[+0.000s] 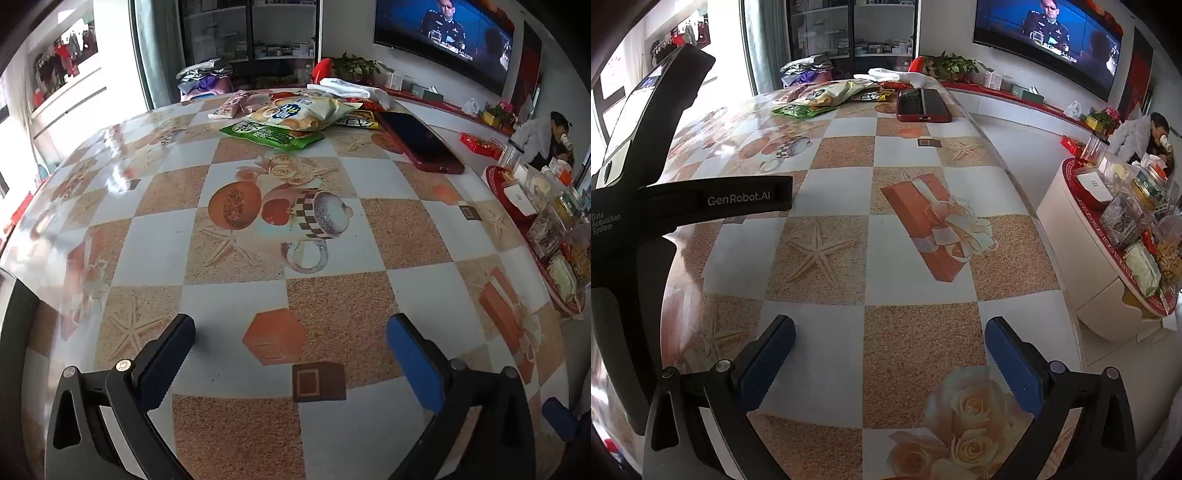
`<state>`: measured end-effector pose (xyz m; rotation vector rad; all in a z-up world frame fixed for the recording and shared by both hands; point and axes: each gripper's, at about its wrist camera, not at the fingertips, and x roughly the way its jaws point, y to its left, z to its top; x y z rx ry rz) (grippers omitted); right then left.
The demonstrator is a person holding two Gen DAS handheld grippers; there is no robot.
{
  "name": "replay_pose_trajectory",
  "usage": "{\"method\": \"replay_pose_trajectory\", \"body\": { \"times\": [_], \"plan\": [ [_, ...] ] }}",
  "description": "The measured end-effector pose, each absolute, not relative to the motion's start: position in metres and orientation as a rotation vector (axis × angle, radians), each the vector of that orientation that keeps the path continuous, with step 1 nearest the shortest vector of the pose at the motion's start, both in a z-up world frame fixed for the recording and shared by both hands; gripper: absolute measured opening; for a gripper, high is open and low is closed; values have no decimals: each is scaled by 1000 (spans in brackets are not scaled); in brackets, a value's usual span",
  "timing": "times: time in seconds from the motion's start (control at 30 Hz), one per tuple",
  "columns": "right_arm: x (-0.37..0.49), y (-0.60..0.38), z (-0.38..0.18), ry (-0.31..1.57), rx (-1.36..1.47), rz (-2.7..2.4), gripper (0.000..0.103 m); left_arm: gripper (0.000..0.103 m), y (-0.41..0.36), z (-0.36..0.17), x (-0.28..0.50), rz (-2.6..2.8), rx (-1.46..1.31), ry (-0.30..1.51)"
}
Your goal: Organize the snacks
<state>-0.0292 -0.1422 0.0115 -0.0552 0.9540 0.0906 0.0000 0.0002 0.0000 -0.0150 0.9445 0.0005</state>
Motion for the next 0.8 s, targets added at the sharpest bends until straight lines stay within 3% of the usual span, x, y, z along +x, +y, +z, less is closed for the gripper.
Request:
{"method": "replay_pose_trajectory", "body": {
  "times": [0.8],
  "plan": [
    [-31,-142,12,952,-56,90,103,103,0,0,0,1,-14,946]
  ]
}}
